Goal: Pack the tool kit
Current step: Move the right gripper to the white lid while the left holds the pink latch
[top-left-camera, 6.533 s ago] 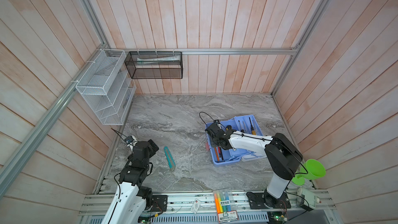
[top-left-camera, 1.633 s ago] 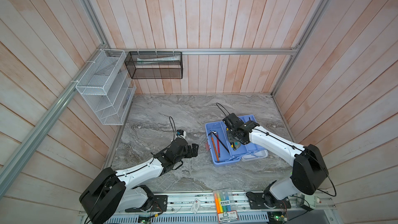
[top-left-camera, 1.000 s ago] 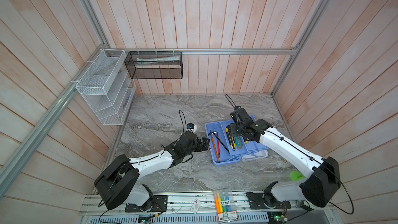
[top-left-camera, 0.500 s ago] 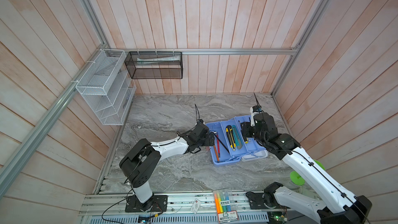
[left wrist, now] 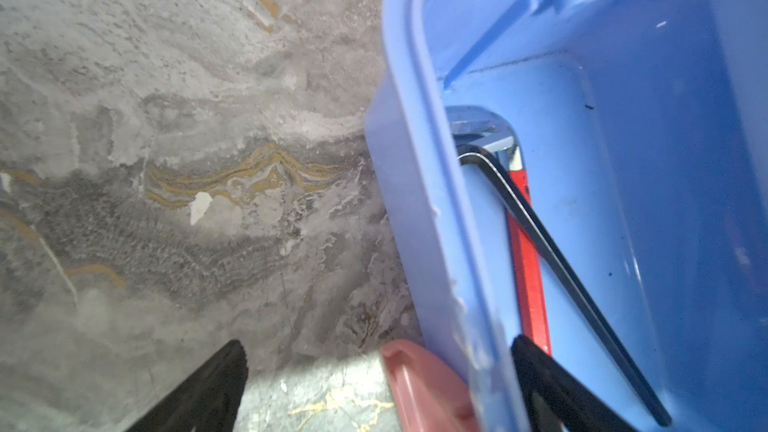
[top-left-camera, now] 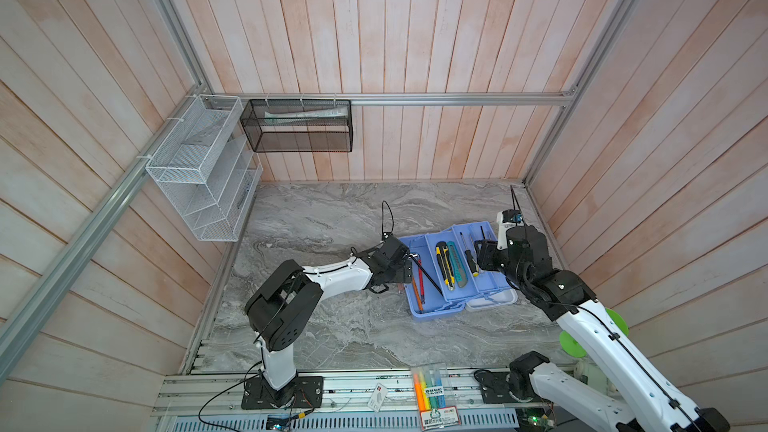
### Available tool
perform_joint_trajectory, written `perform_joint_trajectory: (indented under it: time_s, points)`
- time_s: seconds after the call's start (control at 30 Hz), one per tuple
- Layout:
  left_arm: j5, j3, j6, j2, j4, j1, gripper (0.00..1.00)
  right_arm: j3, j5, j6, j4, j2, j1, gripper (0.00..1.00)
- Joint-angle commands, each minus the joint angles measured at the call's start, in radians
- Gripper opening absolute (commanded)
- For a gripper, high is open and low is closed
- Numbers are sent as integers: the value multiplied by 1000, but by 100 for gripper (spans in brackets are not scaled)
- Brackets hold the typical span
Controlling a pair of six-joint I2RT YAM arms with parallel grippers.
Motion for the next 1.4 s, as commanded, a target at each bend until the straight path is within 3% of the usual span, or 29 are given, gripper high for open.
perform_joint_trajectory:
  time_s: [0.0,0.4,0.6,0.83,1.0,1.1,1.2,1.3,1.37]
  points:
    - [-44,-71,-9,-21,-61,48,100,-13,-35,-4,8,-6,-22,50]
    - [-88,-157,-3,-93,-75,83,100,-35,-91,-17,24,-13,-88,50]
    - [-122,-174,20,-176,-59,93,100,-69,-192,-14,57,-7,-154,50]
    - [-74,-133,108,-306,-13,133,100,-117,-296,-5,117,36,-229,52]
    - [-135,-196,127,-411,8,156,100,-115,-256,-12,112,103,-254,58]
    - [-116,-274,114,-448,37,196,100,-113,-261,-26,107,96,-325,59]
    - [-70,-345,148,-459,113,199,95,-136,-340,-45,124,96,-435,50]
    - [-1,-380,156,-446,179,197,80,-178,-417,-42,155,129,-518,34]
    - [19,-395,148,-434,217,197,71,-205,-474,-19,199,164,-546,30]
